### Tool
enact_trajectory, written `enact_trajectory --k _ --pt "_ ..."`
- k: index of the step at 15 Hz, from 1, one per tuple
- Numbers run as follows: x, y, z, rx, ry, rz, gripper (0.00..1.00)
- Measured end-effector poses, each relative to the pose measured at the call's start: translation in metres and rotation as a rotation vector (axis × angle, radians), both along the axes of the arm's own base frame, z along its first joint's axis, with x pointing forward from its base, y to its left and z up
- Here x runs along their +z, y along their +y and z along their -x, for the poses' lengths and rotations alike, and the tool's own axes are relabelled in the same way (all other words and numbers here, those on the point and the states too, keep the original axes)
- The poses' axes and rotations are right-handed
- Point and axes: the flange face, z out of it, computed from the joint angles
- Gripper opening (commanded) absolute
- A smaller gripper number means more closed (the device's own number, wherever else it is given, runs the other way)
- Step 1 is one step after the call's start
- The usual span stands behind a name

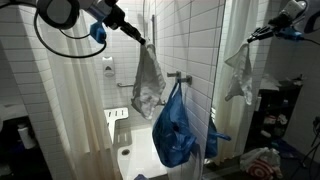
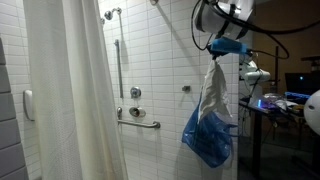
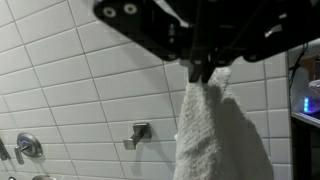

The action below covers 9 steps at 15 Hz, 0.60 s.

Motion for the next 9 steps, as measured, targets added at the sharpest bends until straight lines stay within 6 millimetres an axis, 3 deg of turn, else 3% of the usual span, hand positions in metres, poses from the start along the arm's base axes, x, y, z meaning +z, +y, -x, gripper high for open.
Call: enact_trajectory --k 9 --pt "0.0028 -0.0023 -0.0007 -0.001 -0.001 -0.006 0.03"
